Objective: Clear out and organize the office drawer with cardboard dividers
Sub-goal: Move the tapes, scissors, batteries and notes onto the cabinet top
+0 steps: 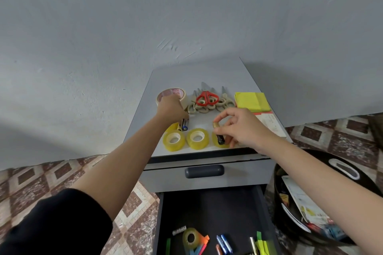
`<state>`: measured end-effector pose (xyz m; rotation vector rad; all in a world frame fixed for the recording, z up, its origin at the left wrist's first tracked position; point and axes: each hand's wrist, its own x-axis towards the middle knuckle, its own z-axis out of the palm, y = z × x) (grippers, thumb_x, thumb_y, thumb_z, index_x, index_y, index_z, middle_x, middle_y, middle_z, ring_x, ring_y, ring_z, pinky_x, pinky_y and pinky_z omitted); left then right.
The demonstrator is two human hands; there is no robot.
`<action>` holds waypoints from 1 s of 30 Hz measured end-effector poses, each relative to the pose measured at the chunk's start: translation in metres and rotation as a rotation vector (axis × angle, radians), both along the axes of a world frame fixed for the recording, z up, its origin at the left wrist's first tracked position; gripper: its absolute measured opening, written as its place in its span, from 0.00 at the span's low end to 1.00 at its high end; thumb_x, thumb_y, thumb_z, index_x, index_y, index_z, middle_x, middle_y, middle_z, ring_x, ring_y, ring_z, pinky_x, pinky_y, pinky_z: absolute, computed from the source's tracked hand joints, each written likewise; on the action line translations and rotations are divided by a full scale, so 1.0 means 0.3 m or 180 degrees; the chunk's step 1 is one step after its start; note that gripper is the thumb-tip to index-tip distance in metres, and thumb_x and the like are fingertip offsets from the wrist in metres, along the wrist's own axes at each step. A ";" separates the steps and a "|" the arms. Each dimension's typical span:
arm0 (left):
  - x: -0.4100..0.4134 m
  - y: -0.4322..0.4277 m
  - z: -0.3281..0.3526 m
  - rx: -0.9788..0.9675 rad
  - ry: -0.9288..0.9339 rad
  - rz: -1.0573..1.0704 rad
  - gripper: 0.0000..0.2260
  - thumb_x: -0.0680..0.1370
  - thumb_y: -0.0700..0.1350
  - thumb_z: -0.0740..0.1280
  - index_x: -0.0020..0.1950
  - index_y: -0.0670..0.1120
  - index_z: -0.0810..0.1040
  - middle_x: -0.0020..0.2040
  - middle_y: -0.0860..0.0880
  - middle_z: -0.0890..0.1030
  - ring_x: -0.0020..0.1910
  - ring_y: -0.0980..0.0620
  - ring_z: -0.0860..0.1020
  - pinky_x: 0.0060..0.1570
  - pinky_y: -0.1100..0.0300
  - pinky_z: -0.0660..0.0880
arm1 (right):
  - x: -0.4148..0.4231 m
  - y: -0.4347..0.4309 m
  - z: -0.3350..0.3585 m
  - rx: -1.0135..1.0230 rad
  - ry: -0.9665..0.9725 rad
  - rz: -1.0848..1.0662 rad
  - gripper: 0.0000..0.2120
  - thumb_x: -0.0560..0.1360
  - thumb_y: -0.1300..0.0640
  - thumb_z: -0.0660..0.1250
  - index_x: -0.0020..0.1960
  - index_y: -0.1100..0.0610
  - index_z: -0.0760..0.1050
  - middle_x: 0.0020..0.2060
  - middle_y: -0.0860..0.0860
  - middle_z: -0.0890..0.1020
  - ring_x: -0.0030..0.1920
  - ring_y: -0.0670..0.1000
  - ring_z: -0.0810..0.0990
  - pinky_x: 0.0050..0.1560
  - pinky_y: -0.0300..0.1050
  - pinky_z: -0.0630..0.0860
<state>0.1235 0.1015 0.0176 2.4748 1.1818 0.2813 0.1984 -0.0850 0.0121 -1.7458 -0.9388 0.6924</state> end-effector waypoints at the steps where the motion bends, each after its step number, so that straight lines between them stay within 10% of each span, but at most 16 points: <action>1: -0.007 0.002 0.001 0.0027 -0.0065 0.0003 0.11 0.69 0.42 0.73 0.45 0.35 0.81 0.42 0.39 0.83 0.45 0.44 0.81 0.46 0.54 0.78 | 0.003 0.030 0.006 -0.0022 -0.0076 -0.0052 0.07 0.72 0.63 0.71 0.47 0.58 0.76 0.34 0.56 0.79 0.27 0.51 0.77 0.26 0.40 0.75; 11: -0.140 -0.013 -0.025 -0.0404 -0.0869 0.0176 0.03 0.74 0.40 0.68 0.40 0.42 0.78 0.36 0.46 0.80 0.39 0.48 0.80 0.48 0.54 0.79 | 0.024 0.319 0.003 -0.0503 -0.0645 -0.0174 0.11 0.73 0.66 0.69 0.36 0.55 0.72 0.35 0.53 0.76 0.31 0.52 0.78 0.28 0.40 0.78; 30: -0.349 -0.035 -0.063 -0.0789 -0.1372 0.0194 0.04 0.77 0.41 0.65 0.48 0.42 0.78 0.37 0.49 0.79 0.32 0.57 0.76 0.35 0.69 0.73 | -0.015 0.366 -0.033 -0.0783 -0.1022 -0.0412 0.09 0.74 0.69 0.61 0.49 0.69 0.80 0.44 0.63 0.83 0.41 0.60 0.83 0.46 0.56 0.81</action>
